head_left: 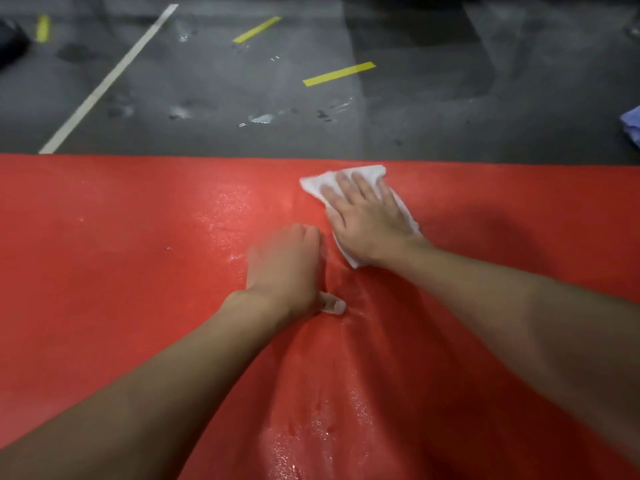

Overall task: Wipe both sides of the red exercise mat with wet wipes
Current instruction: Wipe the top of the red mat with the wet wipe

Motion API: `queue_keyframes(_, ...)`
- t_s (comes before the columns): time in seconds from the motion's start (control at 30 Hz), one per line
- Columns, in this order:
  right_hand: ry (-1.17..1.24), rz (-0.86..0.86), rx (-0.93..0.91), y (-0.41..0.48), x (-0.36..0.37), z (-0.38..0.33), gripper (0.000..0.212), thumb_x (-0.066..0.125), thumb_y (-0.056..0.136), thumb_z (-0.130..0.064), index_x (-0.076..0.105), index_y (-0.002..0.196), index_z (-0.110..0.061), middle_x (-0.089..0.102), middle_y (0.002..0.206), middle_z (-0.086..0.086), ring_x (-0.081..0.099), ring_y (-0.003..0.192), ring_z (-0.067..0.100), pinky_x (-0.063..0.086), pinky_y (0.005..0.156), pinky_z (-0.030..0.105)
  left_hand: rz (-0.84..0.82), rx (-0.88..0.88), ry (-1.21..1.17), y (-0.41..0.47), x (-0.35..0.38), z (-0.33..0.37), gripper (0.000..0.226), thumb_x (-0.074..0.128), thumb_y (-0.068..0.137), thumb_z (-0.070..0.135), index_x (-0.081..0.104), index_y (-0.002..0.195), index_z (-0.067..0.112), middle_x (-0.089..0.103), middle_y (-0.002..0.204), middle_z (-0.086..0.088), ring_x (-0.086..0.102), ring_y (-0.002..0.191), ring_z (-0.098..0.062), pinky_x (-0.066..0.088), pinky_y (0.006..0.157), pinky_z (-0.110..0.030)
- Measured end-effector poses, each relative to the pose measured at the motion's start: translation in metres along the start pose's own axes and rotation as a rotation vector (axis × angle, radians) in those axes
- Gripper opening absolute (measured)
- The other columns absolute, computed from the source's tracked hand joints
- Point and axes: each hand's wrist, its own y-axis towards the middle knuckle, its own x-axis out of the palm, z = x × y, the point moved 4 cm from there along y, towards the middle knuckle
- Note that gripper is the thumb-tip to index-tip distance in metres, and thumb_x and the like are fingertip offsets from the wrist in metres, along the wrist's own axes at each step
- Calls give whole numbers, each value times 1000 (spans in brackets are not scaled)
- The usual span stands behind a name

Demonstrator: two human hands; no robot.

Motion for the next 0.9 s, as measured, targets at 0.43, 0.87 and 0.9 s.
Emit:
queue_keyframes(0.43,7,-17,117,-12,-9,24,56,13,101,-44,26,154,-34,17,165,2,13,151,23,9,121,47,-68,-13,10,-32,22,-21,129,79,64,61,-9,155,33,-14,163,-1,-13,150,-22,4,122,-41)
queue_keyframes(0.87,83,38,416,-42,-2,-15,51,23,103,-42,27,154,-34,17,165,5,10,152,25,5,120,53,128,-80,78,-53,18,-9,91,75,67,62,32,138,23,30,136,-2,29,125,-26,29,100,-40)
queue_keyframes(0.9,66,59,260,-51,0,-38,51,23,103,-42,29,153,-34,20,164,6,12,152,26,6,120,53,123,-77,74,-53,17,-9,91,75,67,62,32,138,23,31,137,-1,30,126,-26,31,99,-39)
